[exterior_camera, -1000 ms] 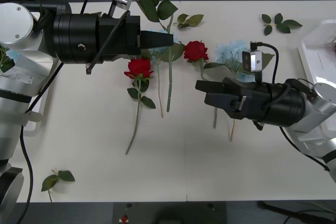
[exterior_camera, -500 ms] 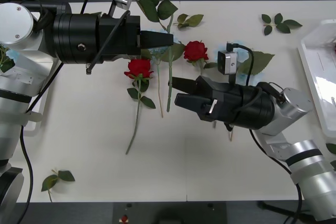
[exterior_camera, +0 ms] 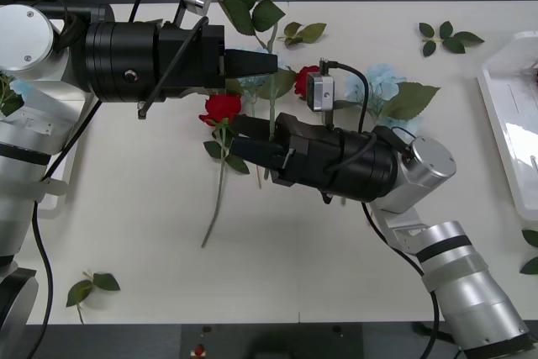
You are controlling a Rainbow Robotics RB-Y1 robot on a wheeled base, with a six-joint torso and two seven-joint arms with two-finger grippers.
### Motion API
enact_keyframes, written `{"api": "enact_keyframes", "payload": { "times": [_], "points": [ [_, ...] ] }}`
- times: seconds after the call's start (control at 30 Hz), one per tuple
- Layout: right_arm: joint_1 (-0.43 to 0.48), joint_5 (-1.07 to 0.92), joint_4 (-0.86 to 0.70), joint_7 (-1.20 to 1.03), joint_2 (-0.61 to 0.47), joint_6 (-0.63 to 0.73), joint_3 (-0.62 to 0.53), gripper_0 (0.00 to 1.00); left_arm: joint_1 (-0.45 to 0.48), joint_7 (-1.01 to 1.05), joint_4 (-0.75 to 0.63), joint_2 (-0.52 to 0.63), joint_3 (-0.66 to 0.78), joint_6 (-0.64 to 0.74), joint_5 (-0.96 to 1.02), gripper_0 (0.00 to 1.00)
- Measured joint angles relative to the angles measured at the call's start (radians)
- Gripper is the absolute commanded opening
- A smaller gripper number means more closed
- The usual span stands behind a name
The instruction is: Put the red flowers into the right box and the blue flowers into the left box
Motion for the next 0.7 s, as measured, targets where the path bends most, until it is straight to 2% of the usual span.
{"api": "enact_keyframes", "payload": {
  "times": [0.03,0.1,0.2,0.23,0.6,0.63,0.67,0.7],
  "points": [
    [-0.002,0.0,0.0,0.0,0.004,-0.001,0.0,0.39,0.0,0.0,0.0,0.0,0.0,0.0,0.0,0.0],
    [-0.002,0.0,0.0,0.0,0.007,-0.013,0.0,0.19,0.0,0.0,0.0,0.0,0.0,0.0,0.0,0.0],
    [-0.002,0.0,0.0,0.0,0.007,-0.028,0.0,0.03,0.0,0.0,0.0,0.0,0.0,0.0,0.0,0.0],
    [-0.002,0.0,0.0,0.0,0.007,-0.028,0.0,0.0,0.0,0.0,0.0,0.0,0.0,0.0,0.0,0.0],
    [-0.002,0.0,0.0,0.0,0.007,-0.028,0.0,0.0,0.0,0.0,0.0,0.0,0.0,-0.003,0.0,0.02],
    [-0.002,0.0,0.0,0.0,0.007,-0.028,0.0,0.0,0.0,0.0,0.0,0.0,0.0,-0.003,0.0,0.18],
    [-0.002,0.0,0.0,0.0,0.007,-0.028,0.0,0.0,0.0,0.0,0.0,0.0,0.0,-0.003,0.0,0.48],
    [-0.002,0.0,0.0,0.0,0.006,-0.029,0.0,0.0,0.0,0.0,0.0,0.0,0.0,-0.003,0.0,0.88]
  ]
}}
